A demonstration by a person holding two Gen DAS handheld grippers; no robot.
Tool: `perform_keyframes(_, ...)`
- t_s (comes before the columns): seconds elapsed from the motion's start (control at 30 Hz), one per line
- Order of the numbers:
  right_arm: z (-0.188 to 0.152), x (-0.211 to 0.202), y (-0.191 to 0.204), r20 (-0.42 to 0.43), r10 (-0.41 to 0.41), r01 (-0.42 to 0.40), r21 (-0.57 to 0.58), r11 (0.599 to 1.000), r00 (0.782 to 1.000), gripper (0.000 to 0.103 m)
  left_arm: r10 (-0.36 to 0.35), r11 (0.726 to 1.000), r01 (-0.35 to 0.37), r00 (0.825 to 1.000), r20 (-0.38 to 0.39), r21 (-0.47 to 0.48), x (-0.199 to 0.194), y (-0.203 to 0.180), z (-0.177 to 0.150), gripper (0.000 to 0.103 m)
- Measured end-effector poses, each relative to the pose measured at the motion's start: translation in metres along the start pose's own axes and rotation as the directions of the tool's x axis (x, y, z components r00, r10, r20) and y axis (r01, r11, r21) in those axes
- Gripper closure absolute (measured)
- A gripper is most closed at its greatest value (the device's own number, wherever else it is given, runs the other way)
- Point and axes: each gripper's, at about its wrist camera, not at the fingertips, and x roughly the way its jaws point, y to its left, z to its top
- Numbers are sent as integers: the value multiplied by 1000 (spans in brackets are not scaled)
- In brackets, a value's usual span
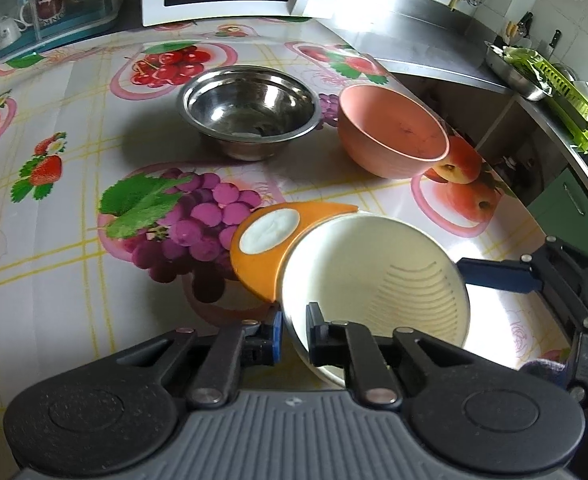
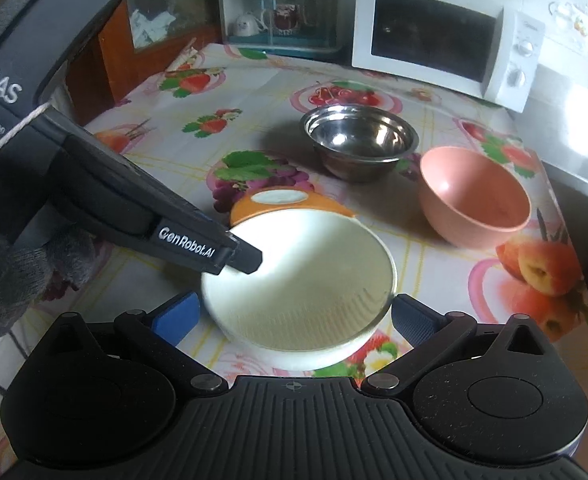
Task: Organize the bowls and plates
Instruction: 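Lift the cream colander with both grippers and carry it toward the basin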
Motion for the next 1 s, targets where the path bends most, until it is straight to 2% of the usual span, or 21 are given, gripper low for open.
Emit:
perform_keyframes(0.17,3,4,0,2,9,-9,-4,1000,1000,0,-3,1000,3,1000,-7,-18,0,5,0,90)
perform_keyframes(0.27,0,4,-2,-6,22,-22,5,1000,1000,0,4,1000,-4,1000,-13,-28,2,8,-1,80)
perform_keyframes(0.33,-3,4,-4,-12,27,-27,9,1000,1000,0,-1,999,0,1000,-20,-38,4,9,-1,68)
perform_keyframes(0.57,-10,7,-11,-19,52,-52,35,998,998,0,-43,997,41,999,-24,-59,14,9,3,69)
perform_keyframes(0.6,-10,8,-11,-19,51,-50,34,998,999,0,-48,997,46,999,-23,-56,15,8,3,72)
perform_keyframes(0.63,-10,9,-9,-16,46,-46,29,999,999,0,-53,997,51,998,-20,-52,16,7,3,82)
perform_keyframes(0.67,-10,9,-8,-13,42,-42,23,999,999,0,-59,997,58,998,-17,-46,16,6,4,87)
perform_keyframes(0.8,-8,9,-4,-7,27,-27,-2,1000,1000,0,-39,999,39,999,-6,-18,15,3,3,87)
perform_keyframes(1.0,3,11,6,2,45,-45,-41,998,999,0,-6,999,7,1000,11,-34,4,15,0,88)
